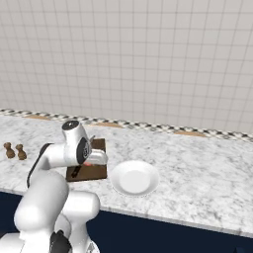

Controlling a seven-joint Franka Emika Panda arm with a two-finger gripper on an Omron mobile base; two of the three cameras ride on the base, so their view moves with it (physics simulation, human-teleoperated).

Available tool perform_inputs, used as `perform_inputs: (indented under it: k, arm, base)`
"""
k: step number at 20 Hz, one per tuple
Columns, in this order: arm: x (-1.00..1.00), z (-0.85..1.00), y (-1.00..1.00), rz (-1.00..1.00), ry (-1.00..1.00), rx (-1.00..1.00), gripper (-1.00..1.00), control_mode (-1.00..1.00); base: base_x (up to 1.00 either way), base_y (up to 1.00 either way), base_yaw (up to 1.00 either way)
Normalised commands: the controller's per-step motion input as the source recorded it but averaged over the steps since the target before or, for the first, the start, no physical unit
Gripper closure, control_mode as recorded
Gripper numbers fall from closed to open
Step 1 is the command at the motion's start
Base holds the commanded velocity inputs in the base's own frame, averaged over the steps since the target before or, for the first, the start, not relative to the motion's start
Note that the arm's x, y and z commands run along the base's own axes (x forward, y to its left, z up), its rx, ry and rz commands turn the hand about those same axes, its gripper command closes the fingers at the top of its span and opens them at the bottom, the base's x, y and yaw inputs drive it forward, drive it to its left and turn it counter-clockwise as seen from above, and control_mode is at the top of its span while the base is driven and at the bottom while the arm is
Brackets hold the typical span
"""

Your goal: Pick up the knife from the drawer and place it on the cutting board. Then place the meat from the plate to the cutting board.

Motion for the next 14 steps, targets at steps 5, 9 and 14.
perform_inputs:
  k: [5, 9, 14]
  arm:
    - [0.56, -0.31, 0.0, 0.0, 0.0, 0.0, 1.0, -1.0]
    - [0.41, -0.35, 0.07, 0.0, 0.11, 0.0, -1.0, -1.0]
    - [0.04, -0.01, 0.03, 0.0, 0.0, 0.0, -1.0, -1.0]
  base:
    - [0.0, 0.0, 0.0]
    - [0.0, 0.0, 0.0]
    - [0.0, 0.0, 0.0]
